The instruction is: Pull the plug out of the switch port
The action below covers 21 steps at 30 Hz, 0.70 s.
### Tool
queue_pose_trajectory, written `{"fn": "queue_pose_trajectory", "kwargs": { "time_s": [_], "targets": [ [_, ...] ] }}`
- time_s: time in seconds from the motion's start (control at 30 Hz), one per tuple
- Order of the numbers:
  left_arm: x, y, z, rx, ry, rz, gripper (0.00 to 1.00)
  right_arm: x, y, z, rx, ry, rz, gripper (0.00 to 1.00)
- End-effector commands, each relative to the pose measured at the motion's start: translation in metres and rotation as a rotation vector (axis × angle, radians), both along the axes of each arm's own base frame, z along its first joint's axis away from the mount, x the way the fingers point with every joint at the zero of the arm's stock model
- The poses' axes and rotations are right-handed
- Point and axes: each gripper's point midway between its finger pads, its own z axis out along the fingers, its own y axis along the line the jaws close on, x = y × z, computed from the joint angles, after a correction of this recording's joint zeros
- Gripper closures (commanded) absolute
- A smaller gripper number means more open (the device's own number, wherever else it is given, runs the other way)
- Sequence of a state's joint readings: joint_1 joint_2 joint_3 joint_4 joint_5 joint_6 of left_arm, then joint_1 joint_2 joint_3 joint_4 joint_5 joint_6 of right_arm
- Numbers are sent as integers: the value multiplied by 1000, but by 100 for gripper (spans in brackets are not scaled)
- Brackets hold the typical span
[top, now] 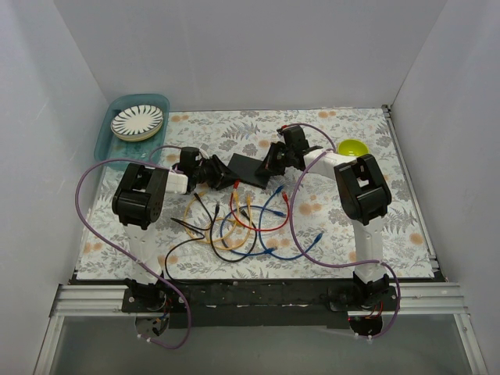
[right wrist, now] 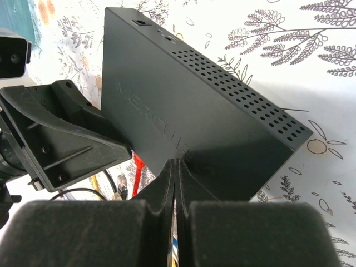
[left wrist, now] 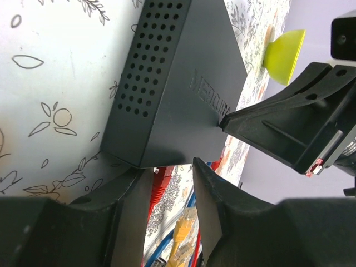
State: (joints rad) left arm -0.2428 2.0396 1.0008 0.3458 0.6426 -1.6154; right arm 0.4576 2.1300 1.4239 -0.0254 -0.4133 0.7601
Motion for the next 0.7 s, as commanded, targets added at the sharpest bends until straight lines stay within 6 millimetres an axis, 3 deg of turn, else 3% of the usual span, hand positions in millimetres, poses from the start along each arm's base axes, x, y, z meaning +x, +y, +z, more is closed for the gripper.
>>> {"fn": "queue_pose_trajectory", "kwargs": {
  "time_s": [0.0, 0.43, 0.67],
  "targets": [
    [-35, 4, -29, 65, 94, -48, 64, -21, -21, -41, -102, 96, -2, 99],
    [-31, 7, -32, 117, 85, -57, 80, -20, -22, -40, -97, 96, -4, 99],
    [-29, 6, -36, 109, 96, -47, 94, -22, -23, -41, -98, 99, -5, 99]
  ]
}}
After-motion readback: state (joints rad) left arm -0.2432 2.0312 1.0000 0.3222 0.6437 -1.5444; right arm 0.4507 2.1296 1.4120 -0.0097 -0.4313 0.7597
